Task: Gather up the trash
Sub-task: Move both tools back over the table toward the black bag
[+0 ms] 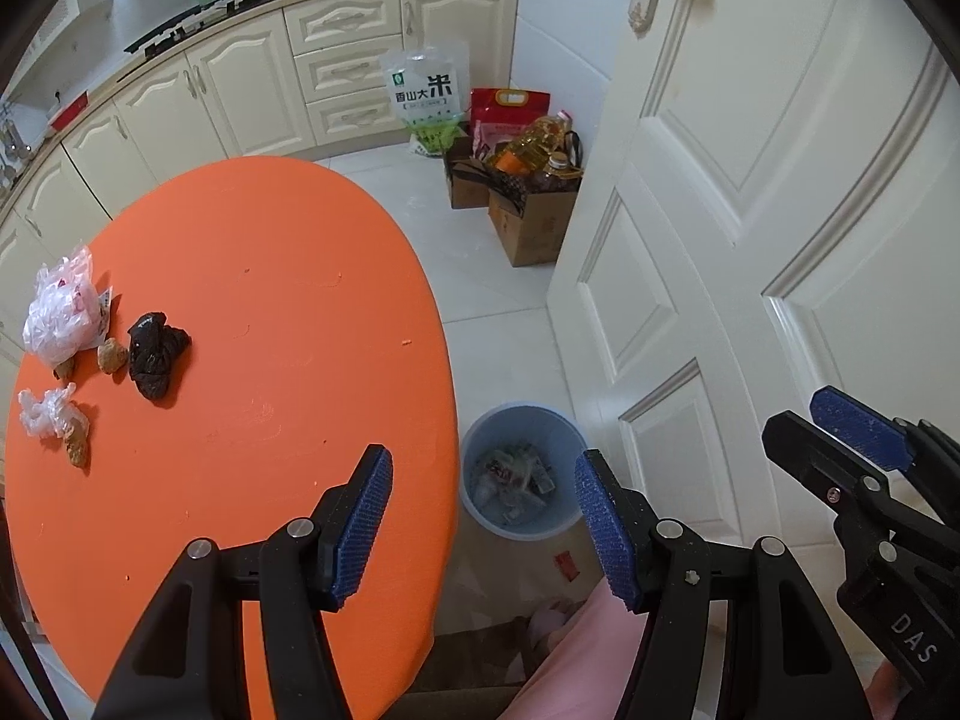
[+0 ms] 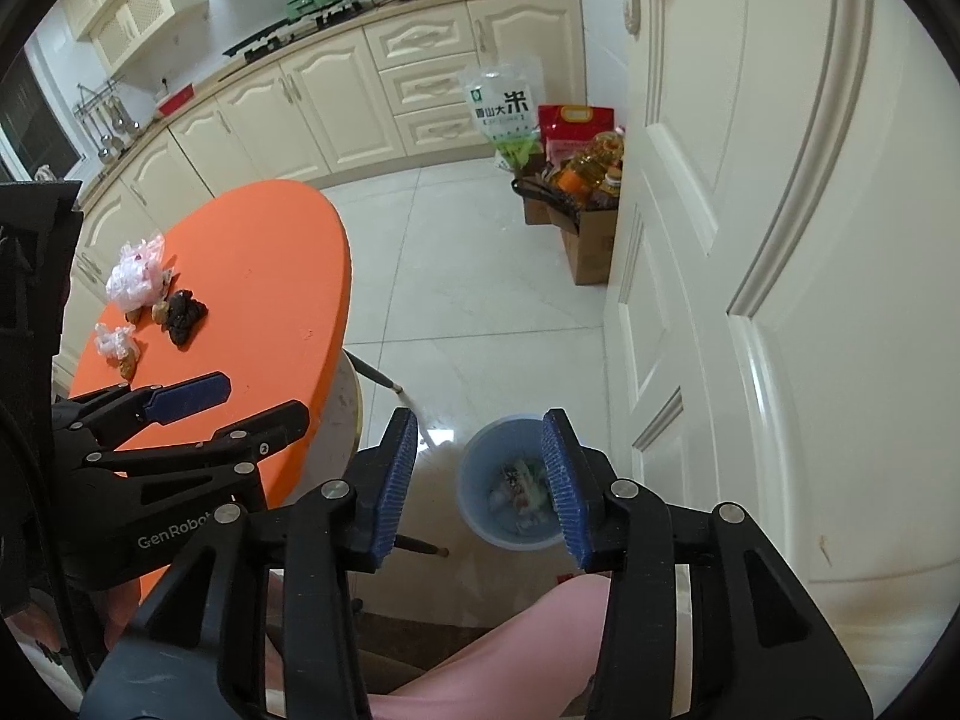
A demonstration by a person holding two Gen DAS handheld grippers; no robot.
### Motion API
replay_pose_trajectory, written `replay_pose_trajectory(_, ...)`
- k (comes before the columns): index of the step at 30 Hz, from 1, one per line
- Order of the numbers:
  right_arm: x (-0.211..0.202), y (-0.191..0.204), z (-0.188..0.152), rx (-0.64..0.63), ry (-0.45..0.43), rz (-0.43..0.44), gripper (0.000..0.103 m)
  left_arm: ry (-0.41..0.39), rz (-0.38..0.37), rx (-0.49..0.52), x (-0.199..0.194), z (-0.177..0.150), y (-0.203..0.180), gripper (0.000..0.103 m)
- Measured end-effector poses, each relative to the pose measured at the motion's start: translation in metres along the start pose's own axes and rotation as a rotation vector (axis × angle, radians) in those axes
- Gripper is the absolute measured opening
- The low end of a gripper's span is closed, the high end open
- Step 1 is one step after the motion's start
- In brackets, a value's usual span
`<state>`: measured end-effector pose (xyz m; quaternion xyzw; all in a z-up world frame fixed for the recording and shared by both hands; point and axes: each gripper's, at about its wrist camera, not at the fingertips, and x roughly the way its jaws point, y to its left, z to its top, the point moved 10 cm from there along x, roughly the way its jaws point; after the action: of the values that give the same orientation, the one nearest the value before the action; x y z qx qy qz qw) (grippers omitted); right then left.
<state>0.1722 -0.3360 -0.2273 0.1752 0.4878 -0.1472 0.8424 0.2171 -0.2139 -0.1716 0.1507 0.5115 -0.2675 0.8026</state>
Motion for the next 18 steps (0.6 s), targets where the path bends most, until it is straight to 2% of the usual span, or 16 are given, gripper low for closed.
replay_pose_trajectory(13,-0.02,0.028,-0.008,-0.048,-0.013,0.0,0.047,-0.035,-0.004,-0.021,-0.037,-0.018,0.022,0.059)
replay_pose_trajectory(18,-0.033,0.05,-0.012,-0.083,-0.033,-0.01,0.059,-0.059,-0.002,-0.045,-0.058,-0.034,0.039,0.059)
